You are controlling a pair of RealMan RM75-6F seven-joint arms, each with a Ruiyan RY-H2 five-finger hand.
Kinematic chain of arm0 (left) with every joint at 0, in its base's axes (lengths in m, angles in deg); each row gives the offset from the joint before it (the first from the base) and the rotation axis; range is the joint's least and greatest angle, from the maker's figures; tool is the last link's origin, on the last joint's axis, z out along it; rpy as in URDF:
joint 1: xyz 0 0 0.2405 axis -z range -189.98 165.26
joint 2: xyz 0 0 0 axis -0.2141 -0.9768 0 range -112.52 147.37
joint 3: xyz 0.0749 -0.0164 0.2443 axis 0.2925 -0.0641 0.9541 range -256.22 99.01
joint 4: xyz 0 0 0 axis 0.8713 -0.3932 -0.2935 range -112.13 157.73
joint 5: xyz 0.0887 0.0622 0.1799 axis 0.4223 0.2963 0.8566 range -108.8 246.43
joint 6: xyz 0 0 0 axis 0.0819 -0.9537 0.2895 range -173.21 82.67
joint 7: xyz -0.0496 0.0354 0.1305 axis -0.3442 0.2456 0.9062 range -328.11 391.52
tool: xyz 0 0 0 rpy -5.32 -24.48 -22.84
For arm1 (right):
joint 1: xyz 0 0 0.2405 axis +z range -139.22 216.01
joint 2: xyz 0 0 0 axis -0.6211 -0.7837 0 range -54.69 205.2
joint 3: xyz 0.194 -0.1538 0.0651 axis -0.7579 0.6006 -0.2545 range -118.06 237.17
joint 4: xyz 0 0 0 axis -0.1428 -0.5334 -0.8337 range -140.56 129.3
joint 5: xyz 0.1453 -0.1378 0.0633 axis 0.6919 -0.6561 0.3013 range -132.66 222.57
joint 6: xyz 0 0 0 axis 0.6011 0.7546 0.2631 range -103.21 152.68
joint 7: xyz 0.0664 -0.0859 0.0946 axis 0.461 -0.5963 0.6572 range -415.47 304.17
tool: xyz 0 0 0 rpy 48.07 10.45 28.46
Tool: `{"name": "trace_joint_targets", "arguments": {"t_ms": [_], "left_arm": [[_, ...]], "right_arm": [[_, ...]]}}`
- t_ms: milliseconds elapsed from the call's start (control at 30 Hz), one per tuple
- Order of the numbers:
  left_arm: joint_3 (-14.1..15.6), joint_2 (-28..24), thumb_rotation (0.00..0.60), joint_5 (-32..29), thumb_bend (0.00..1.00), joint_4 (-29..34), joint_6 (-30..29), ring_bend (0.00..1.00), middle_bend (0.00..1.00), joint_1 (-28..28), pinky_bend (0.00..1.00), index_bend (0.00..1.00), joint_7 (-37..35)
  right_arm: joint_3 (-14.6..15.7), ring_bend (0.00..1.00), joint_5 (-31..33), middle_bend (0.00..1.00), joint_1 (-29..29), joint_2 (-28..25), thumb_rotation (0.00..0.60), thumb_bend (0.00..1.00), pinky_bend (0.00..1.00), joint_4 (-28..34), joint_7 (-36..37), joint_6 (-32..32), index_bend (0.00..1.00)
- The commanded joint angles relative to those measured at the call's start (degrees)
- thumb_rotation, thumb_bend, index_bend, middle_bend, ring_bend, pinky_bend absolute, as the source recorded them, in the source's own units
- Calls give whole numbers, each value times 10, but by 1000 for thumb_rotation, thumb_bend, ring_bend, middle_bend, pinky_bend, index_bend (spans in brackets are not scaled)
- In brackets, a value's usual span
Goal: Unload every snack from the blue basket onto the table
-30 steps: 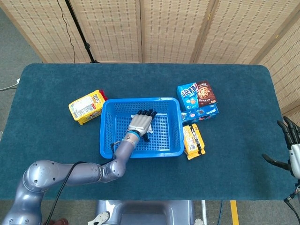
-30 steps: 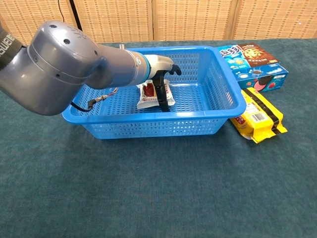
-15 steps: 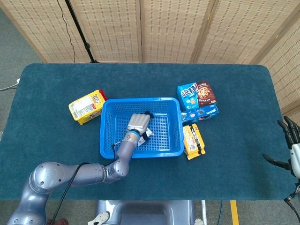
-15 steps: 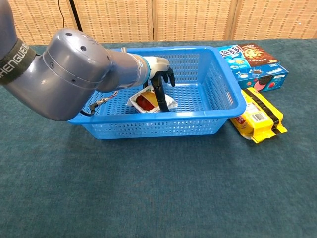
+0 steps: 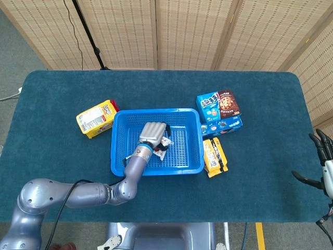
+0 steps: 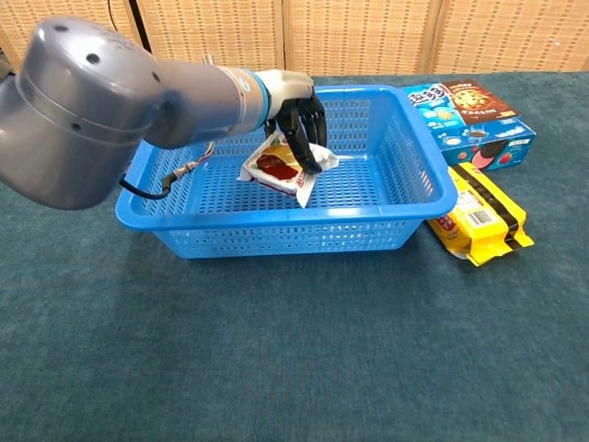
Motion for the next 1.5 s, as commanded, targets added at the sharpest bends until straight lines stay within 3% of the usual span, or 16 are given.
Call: {"name": "trace_joint_targets", "arguments": {"t_ms": [33, 167, 267, 400, 600, 733, 933, 1000, 1100, 1133, 1267, 1500], "left_arm": [[-34, -85, 600, 42, 237, 106, -6, 363, 332, -46, 545, 460, -55], [-50, -178, 600, 93, 237, 198, -13, 363, 332, -100, 545, 460, -102], [-43, -250, 600, 141, 236, 253, -12, 363, 332, -151, 545, 460, -136], [-11, -330, 600, 227, 230, 298, -6, 363, 332, -229, 545, 460, -191], [43, -383, 600, 363, 220, 295, 10, 357, 332, -330, 545, 456, -305], [83, -379, 600, 472, 209, 262, -5, 355, 332, -387, 545, 454, -384], [122, -335, 600, 561, 199, 191, -38, 344, 331, -427, 530, 444, -451], [131, -320, 600, 574, 170, 171, -47, 250, 250, -436, 404, 362, -467], [147, -306, 600, 577, 93, 149, -41, 9, 7, -444, 48, 34, -476], [150, -304, 600, 578, 80, 144, -38, 0, 0, -445, 12, 3, -477], [156, -291, 600, 603, 31, 128, -48, 0, 0, -452, 0, 0, -501], [158, -294, 600, 684, 18, 124, -168, 0, 0, -496, 0, 0, -542]], "right_arm": [[0, 0, -1, 0, 0, -1, 600, 0, 82, 1, 0, 0, 44], [1, 0, -4, 0, -2, -2, 600, 0, 82, 6, -3, 4, 44], [2, 0, -8, 0, -2, -3, 600, 0, 82, 10, -6, 6, 44], [5, 0, -14, 0, -2, -4, 600, 0, 82, 15, -11, 6, 44], [9, 0, -25, 0, -3, -5, 600, 0, 83, 24, -21, 14, 44], [11, 0, -34, 0, -4, -7, 600, 0, 82, 33, -28, 21, 44], [17, 0, -46, 0, -3, -8, 600, 0, 82, 42, -34, 24, 44], [19, 0, -50, 0, -3, -9, 600, 0, 82, 43, -35, 24, 44], [22, 0, -53, 0, -2, -9, 600, 0, 82, 44, -33, 22, 44], [22, 0, -52, 0, -2, -10, 600, 0, 82, 44, -32, 21, 43], [22, 0, -50, 0, -2, -11, 600, 0, 81, 42, -29, 21, 37], [21, 0, -56, 0, -7, -13, 600, 0, 59, 39, -31, 38, 30]]}}
